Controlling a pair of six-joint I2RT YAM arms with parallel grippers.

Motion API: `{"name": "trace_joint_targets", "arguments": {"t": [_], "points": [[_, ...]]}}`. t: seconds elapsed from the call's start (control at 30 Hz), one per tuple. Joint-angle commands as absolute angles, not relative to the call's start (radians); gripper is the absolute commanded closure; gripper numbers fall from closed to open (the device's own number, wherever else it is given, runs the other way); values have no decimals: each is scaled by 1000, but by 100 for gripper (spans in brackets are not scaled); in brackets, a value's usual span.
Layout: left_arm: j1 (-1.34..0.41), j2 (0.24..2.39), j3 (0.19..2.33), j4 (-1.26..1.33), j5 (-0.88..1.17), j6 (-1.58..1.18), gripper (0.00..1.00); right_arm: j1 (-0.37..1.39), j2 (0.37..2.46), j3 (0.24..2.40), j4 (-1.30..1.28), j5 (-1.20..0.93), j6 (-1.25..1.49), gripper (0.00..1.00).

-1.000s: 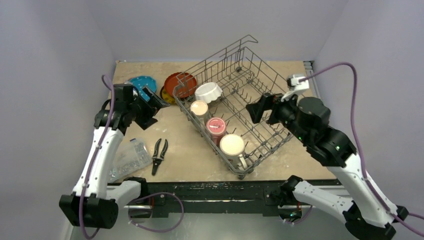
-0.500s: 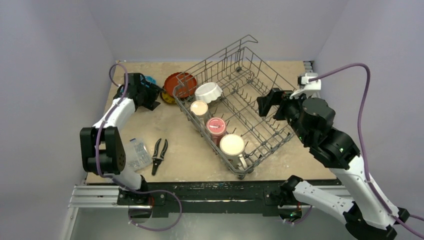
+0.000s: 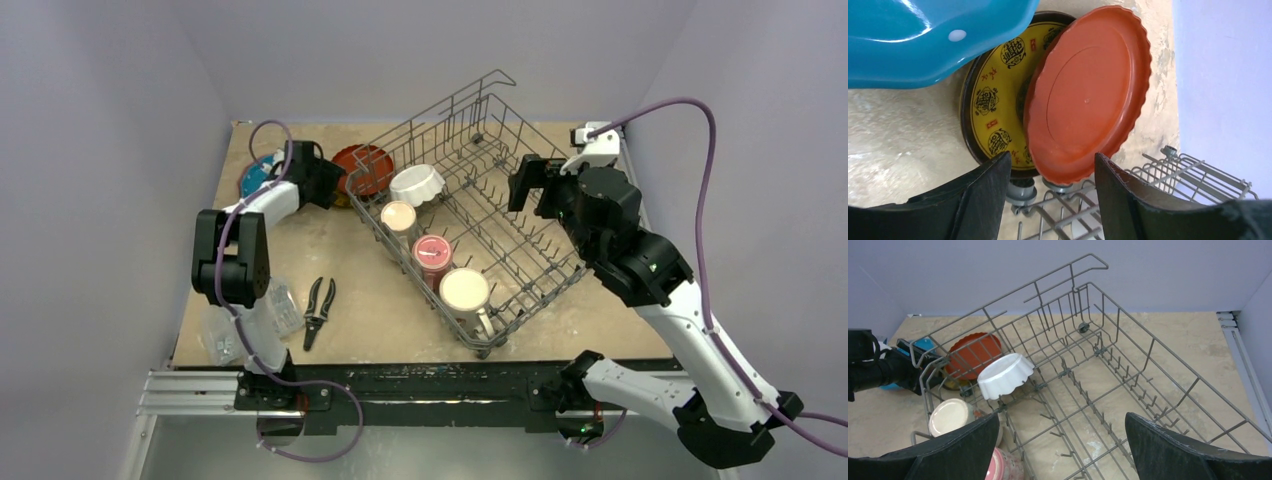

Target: Load the mixed dishes into the dish rack

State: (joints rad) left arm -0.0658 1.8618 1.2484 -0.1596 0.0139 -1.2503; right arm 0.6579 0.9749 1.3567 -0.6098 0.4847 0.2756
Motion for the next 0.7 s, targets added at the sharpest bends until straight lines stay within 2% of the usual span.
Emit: {"name": "trace_joint_targets", "arguments": {"t": [0.0,0.13,0.27,0.37,0.43,0.5,0.67], "points": [[-79,1935,1284,-97,-43,-1320,41,629,968,1397,-553,514,262,2],[-88,1979,1301,-66,-59,-1339,47,609,987,1413,-567,501,258,2],[-89,2018,1330,-65,-77,-1355,59,606,995,1427,-582,506,251,2],[-88,2031,1344,-52,-81,-1366,83,604,996,1432,-584,514,242,2],[-87,2024,1368,-60,-86,-1345,93,604,996,1434,-582,517,235,2],[-86,2009,1407,-80,-88,-1325,97,603,996,1436,-581,515,232,2],[-67,1956,1463,-83,-73,-1323,100,602,985,1424,-576,503,239,2]]}}
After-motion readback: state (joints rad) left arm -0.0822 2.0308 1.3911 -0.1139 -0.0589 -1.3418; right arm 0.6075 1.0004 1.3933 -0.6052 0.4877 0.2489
